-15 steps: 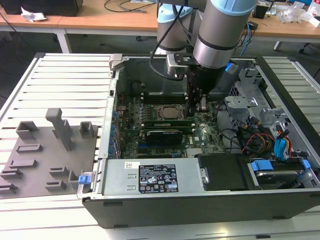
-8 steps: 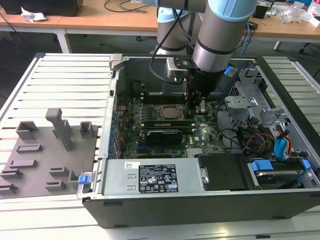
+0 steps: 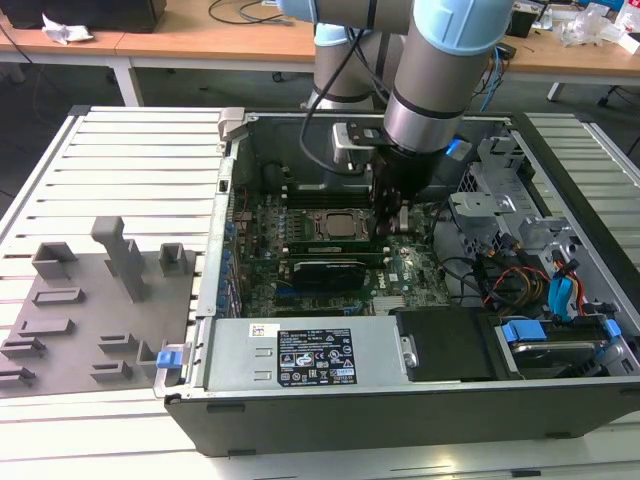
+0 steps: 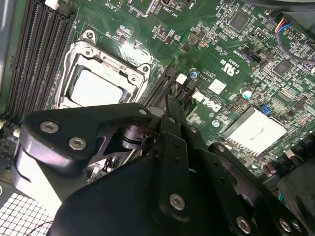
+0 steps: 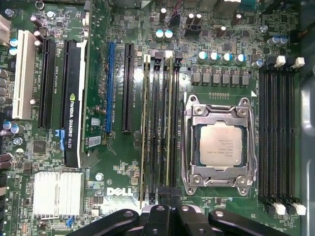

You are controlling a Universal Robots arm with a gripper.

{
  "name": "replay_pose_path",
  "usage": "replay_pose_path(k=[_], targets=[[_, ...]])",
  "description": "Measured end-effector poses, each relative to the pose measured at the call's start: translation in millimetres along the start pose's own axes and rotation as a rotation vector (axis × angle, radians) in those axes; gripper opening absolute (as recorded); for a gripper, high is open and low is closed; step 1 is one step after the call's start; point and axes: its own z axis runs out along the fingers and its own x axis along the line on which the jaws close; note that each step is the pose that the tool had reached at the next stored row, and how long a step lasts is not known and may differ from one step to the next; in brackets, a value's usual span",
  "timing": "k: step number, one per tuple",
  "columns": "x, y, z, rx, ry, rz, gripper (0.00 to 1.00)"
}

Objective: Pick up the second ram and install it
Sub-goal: 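Press down the second ram until it locks into place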

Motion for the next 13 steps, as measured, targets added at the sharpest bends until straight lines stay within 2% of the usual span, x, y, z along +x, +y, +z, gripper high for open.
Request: replay_pose_path(k=[5, 8, 10, 12, 13], targets=[[0.4, -0.5, 7.1, -0.0001, 0.0007, 0.000, 0.11], [0.4, -0.5, 8.5, -0.0001, 0.0000, 0.000, 0.11], [0.1, -0.4, 5.9, 0.0003, -0.0018, 0.000, 0.11], [0.1, -0.1, 1.5, 0.0001, -0.0004, 0.000, 0.11], [0.1, 2.8, 1.4, 0.0002, -0.0002, 0.000, 0.11]])
